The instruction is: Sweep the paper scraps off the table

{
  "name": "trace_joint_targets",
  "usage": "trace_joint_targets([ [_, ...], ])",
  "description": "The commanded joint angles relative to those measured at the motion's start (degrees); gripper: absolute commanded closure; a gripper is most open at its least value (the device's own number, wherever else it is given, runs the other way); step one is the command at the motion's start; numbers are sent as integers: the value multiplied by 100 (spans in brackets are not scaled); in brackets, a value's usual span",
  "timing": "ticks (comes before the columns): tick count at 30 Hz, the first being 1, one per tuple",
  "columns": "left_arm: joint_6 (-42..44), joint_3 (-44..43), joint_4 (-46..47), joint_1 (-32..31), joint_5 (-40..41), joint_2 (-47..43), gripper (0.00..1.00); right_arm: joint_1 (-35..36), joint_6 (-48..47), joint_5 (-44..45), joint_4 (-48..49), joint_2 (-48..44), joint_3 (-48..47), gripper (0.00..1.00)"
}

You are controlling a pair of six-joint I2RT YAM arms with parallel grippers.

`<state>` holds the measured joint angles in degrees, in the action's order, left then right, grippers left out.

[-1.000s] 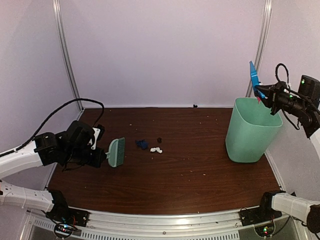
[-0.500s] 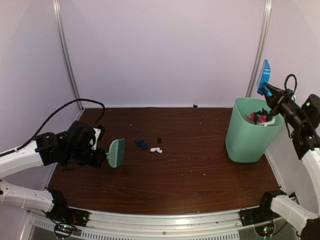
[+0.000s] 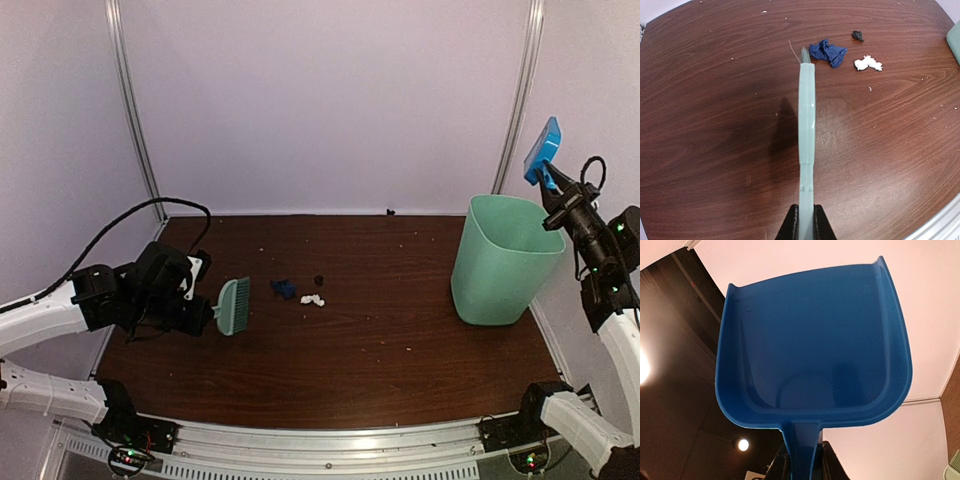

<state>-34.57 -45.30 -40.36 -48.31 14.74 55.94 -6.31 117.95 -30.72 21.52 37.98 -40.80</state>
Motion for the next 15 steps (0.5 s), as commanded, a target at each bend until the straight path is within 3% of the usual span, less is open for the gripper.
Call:
trace_joint_targets([
  [1,54,-28,282,52,40,-137,100,-37,-881,-602,-577,264,-503,100],
  [8,79,-984,299,60,-376,311,100,-37,-2947,-1245,-2829,1097,-2076,100],
  [15,47,-2638,349,219,-1079,1798,100,38,-4239,-1375,-4241,1521,-2930,100],
])
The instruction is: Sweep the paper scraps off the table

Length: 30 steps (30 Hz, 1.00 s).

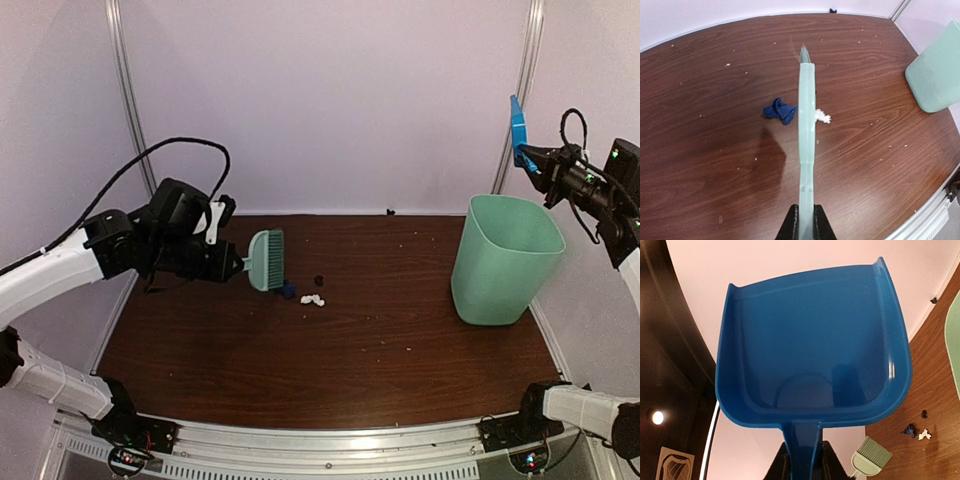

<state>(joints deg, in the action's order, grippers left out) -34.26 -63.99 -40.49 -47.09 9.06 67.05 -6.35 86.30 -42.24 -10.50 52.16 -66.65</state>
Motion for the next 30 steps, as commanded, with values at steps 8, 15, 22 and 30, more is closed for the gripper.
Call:
trace_joint_targets([
  [8,-399,-2346,749,567,-1845,2524,100,378,-1463,-27,-1543,-12,-480,100],
  [15,-1211,-3631,751,898,-2590,4316,100,528,-1949,107,-2274,-101,-616,100],
  [22,-2162,-3829,951,1225,-2899,5186,100,627,-2027,187,-2540,-205,-560,100],
  [30,-2232,-3345,639,1389,-2899,5223,100,635,-2153,190,-2794,-256,-365,100],
])
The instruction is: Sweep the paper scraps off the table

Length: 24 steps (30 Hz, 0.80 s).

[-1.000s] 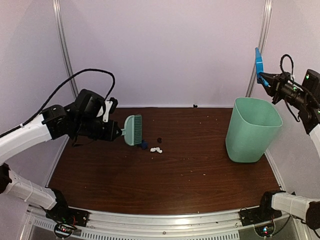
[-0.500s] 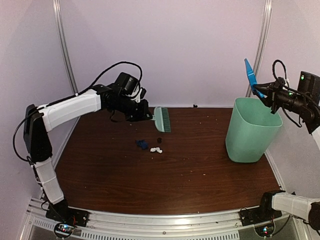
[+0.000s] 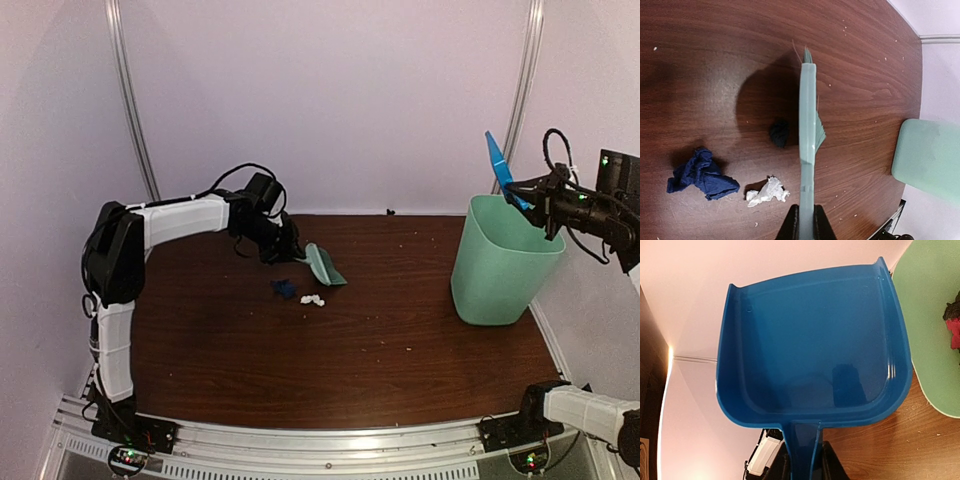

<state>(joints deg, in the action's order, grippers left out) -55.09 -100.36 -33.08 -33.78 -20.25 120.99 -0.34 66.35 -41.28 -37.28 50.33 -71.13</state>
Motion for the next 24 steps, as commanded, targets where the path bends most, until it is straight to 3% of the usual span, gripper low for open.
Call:
trace_joint_targets([
  [1,-161,447,-103,75,52,-271,100,34,-163,87,-113,-67,109,100],
  [11,-177,2121,-137,334,353,-1576,100,34,-309,37,-18,81,205,100],
  [24,11,3473,-652,346,563,-3382,100,510,-481,113,0,182,157,100],
])
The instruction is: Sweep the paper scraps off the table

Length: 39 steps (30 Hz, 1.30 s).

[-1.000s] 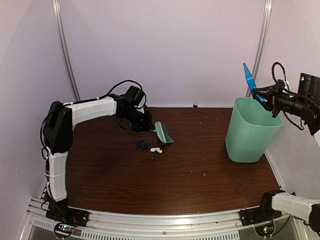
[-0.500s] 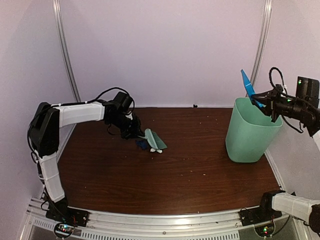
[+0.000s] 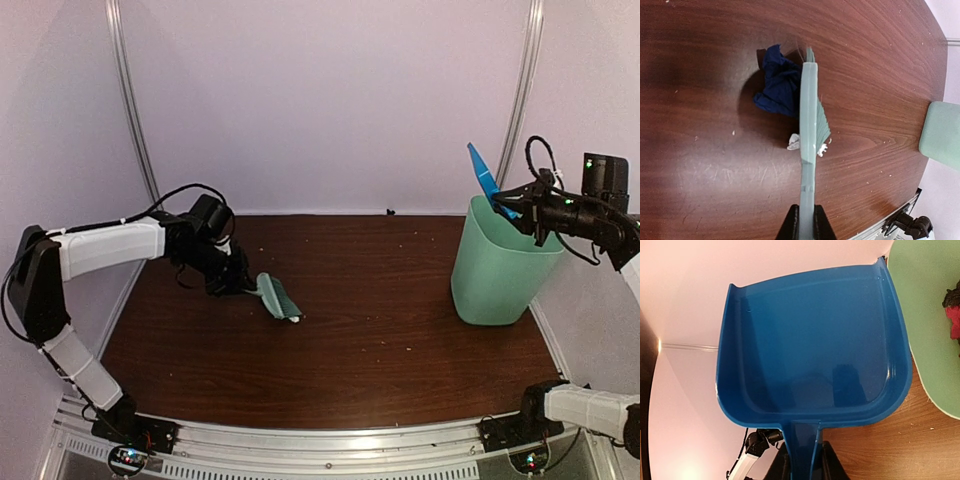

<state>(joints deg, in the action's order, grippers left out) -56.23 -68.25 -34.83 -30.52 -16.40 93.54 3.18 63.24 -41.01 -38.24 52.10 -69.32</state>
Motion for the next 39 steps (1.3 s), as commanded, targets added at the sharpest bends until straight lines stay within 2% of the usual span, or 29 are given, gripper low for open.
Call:
trace_joint_targets([
  [1,163,278,-500,20,152,-822,100,236,-225,104,94,36,-70,100],
  [6,749,-144,-890,20,205,-1488,100,1112,-670,553,-52,459,-556,100],
  [11,1626,-980,-1520,21,1110,-1546,100,2479,-1212,1395,-541,1246,-1180,100],
  [14,2300,-1139,-1429,20,1816,-1557,100,3071,-1571,1864,-826,1689,-1455,100],
  [18,3372,-1237,-957,20,2163,-1470,100,3707,-2080,2383,-1263,2242,-1714,100],
  [22,4663,-1310,-611,20,2402,-1187,100,4066,-2212,2566,-1388,2617,-1646,100],
  [30,6840,-1167,-59,16,3196,-469,100,4550,-2215,2880,-1308,2630,-1104,100],
  [33,7361,-1082,131,11,3067,-282,100,4703,-2255,3056,-1513,2593,-889,100],
  [39,8258,-1012,-42,-202,2255,89,100,4875,-2127,3122,-1502,2360,-391,100],
])
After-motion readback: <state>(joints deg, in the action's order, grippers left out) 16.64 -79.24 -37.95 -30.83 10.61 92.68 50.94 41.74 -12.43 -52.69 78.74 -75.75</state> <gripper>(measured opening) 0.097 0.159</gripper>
